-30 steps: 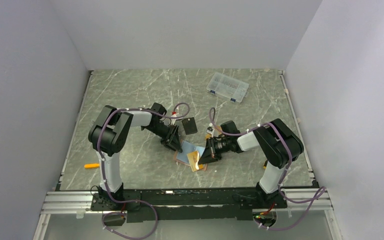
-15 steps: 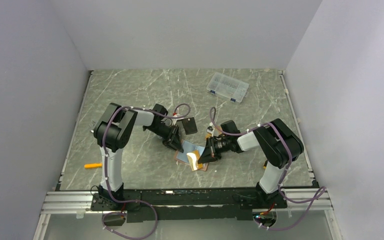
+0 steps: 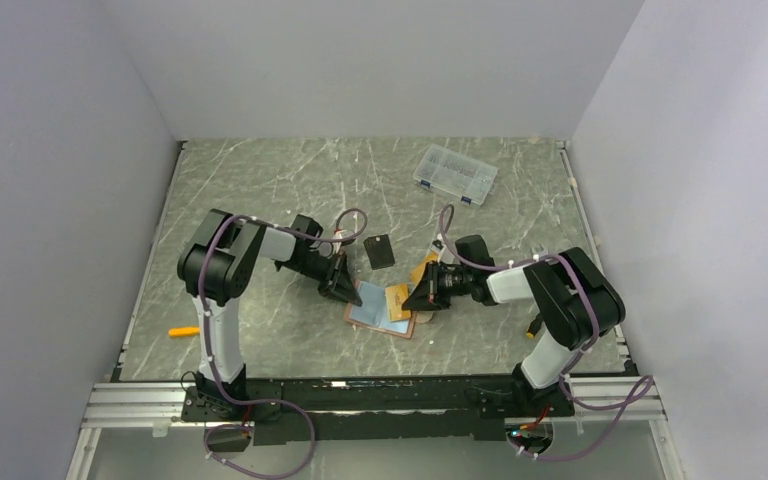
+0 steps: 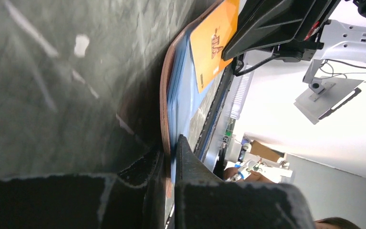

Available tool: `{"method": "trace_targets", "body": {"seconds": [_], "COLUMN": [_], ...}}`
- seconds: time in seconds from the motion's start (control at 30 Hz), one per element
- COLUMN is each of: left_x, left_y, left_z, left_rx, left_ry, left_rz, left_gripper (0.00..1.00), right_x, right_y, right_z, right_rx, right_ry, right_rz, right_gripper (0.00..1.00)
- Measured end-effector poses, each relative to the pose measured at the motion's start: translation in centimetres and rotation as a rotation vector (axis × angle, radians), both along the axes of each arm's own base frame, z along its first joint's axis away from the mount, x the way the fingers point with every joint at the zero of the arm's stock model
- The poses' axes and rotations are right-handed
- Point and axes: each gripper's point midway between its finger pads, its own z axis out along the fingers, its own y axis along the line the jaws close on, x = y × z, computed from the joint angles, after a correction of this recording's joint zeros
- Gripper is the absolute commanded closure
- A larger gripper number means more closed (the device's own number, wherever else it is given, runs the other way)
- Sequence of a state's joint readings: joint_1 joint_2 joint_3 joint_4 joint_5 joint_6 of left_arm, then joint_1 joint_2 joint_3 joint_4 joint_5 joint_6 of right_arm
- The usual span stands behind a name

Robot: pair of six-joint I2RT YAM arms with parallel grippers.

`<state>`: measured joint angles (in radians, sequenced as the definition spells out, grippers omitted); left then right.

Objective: Put the credit cards into the card holder
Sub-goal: Insert the credit card into the card holder.

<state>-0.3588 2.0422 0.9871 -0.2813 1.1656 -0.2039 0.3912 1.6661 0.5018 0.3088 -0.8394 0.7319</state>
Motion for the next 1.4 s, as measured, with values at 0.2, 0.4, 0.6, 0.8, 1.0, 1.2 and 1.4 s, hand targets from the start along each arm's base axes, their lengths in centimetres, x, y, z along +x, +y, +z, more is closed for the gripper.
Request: {"method": "trace_targets", "body": {"seconds": [0.2, 0.4, 0.6, 0.8, 1.0, 1.2, 1.4], "left_x": [-0.2, 0.1, 0.1, 0.1, 0.1, 0.1, 0.1], "left_y": [0.5, 0.5, 0.5, 0.6, 0.6, 0.6, 0.6], "left_z": [0.2, 0.2, 0.1, 0.0, 0.0, 0.0, -0.1], "left_rx": [0.005, 0.009, 0.016, 0.021, 0.022, 0.023, 0.023], "left_ry": [0.003, 0.002, 0.002, 0.000, 0.000, 0.000, 0.000], "left_rz": [0.036, 0.048, 0.051, 0.053, 0.053, 0.053, 0.053], "left_gripper": [1.00, 1.00, 1.00, 1.00, 0.97, 0.91, 0.91], "right_x": [0.9, 0.3, -0.8, -2.2, -2.6, -2.5, -2.1], "right_y": [0.4, 0.5, 0.8, 0.8, 0.9, 1.2, 1.5], "right_z": [0.5, 0.5, 0.2, -0.2, -0.6, -0.7, -0.5], "right_rx": [0.009, 0.027, 0.050, 0.071, 0.077, 0.085, 0.090], "right_ry": [-0.016, 0.005, 0.037, 0.073, 0.097, 0.118, 0.109], "right_rz": [-0.002, 0.023, 0.067, 0.101, 0.117, 0.120, 0.120], "right_gripper": [1.00, 1.00, 1.00, 1.00, 1.00, 1.00, 1.00]}}
